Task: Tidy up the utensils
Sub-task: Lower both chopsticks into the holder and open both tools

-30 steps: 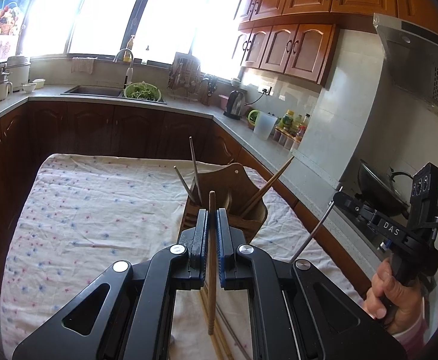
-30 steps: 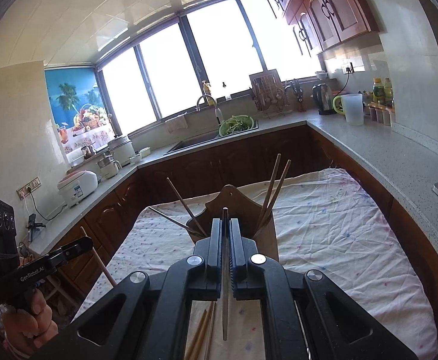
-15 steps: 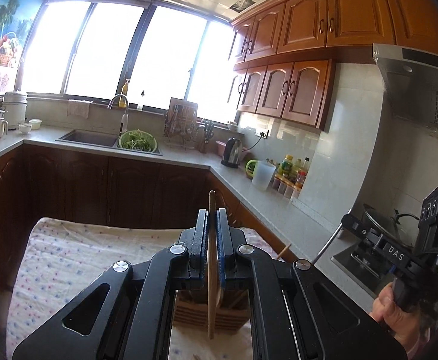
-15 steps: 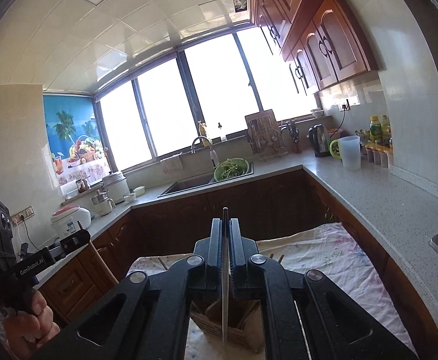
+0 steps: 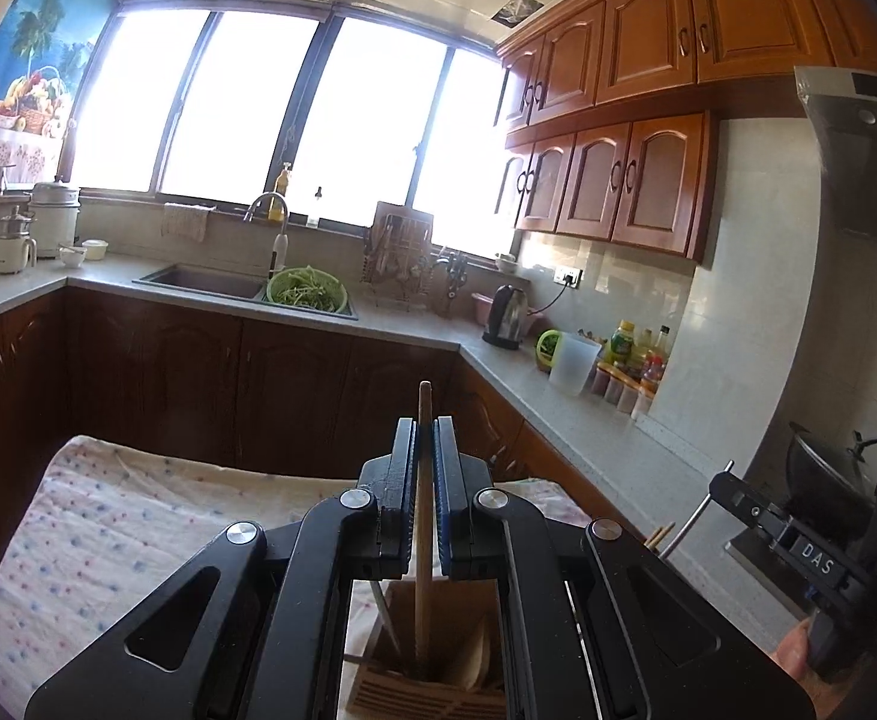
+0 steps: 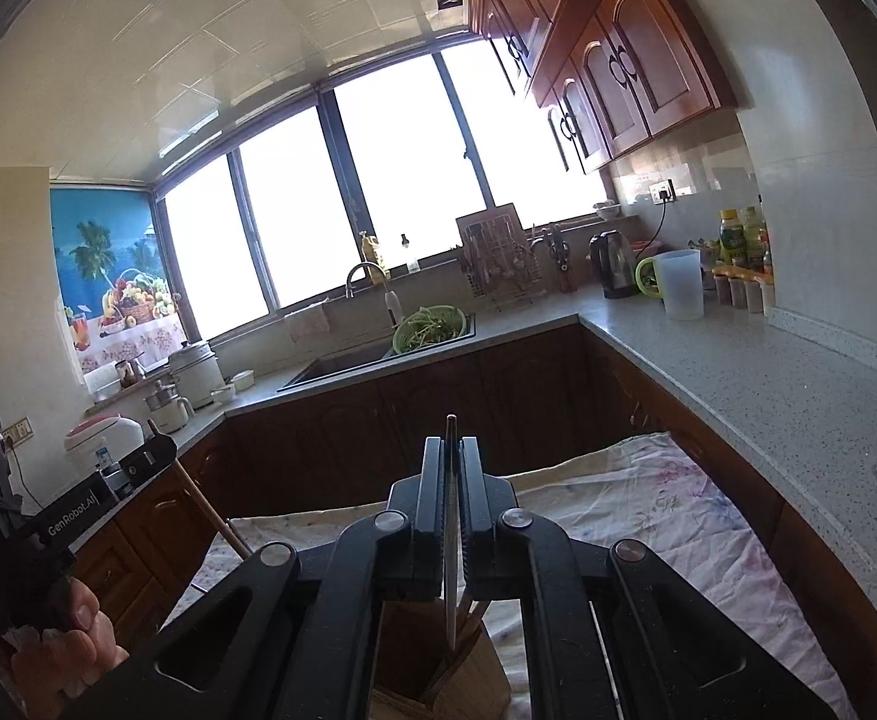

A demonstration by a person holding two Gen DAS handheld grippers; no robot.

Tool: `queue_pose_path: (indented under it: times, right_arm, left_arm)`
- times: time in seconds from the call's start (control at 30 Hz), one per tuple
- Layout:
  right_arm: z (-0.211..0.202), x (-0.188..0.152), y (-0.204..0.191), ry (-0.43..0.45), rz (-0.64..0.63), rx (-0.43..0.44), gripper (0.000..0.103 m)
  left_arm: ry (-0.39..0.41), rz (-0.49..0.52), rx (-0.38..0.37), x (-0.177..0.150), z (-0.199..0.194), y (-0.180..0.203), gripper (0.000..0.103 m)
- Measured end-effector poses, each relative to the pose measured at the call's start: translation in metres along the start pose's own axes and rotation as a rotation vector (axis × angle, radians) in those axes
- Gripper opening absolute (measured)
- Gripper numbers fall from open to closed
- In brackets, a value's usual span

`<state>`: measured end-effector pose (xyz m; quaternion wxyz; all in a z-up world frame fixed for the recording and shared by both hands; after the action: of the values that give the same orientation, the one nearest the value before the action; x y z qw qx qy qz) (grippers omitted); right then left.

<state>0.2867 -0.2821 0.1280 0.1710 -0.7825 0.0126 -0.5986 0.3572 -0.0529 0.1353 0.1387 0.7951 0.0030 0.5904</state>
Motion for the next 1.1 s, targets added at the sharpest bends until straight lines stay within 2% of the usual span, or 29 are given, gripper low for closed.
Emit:
queue_pose_path:
  times: [0.3, 0.73, 0.83, 0.93, 0.97, 1.0, 1.07, 1.1]
  right_arm:
    - [0.027, -0.038, 0.014, -0.101, 0.031, -0.009, 0.004]
    - [0.031, -0.042, 0.017, -0.126, 0.044, -0.023, 0.005]
    - [0.029, -0.041, 0.018, -0.122, 0.053, -0.018, 0.011]
    - [0.018, -0.036, 0.018, -0.095, 0.070, -0.004, 0.033]
    - [0.012, -0.034, 0.017, -0.073, 0.076, 0.005, 0.047]
    - [0.005, -0.031, 0.016, -0.053, 0.080, 0.013, 0.057]
    - [-0.007, -0.027, 0.013, -0.022, 0.085, 0.025, 0.064]
    - [-0.013, -0.025, 0.012, -0.010, 0.089, 0.037, 0.073]
  left_arm:
    - [-0.121, 0.012, 0.023, -0.045, 0.029, -0.007, 0.005]
    - [-0.145, 0.030, 0.034, -0.043, 0.031, -0.008, 0.006]
    - [-0.164, 0.031, 0.014, -0.041, 0.029, -0.006, 0.006]
    - [-0.150, 0.033, -0.010, -0.036, 0.020, -0.003, 0.012]
    - [-0.140, 0.031, -0.011, -0.034, 0.015, -0.002, 0.023]
    - [-0.130, 0.025, -0.014, -0.032, 0.009, -0.002, 0.038]
    - [-0.111, 0.007, -0.028, -0.028, -0.004, -0.003, 0.045]
    - [-0.106, 0.002, -0.030, -0.027, -0.010, -0.004, 0.048]
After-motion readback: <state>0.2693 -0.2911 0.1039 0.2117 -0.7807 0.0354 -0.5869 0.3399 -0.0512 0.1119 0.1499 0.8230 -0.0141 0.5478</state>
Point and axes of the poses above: each gripper's, at about its wrist camera, not at the fingertips, and z roughly the way its jaws point, y to its right, x to its top, the point moved 4 cm from there along z, roughly the way its jaws point, and after that the axes turned 4 degrees about x, right-handed, at the moved point
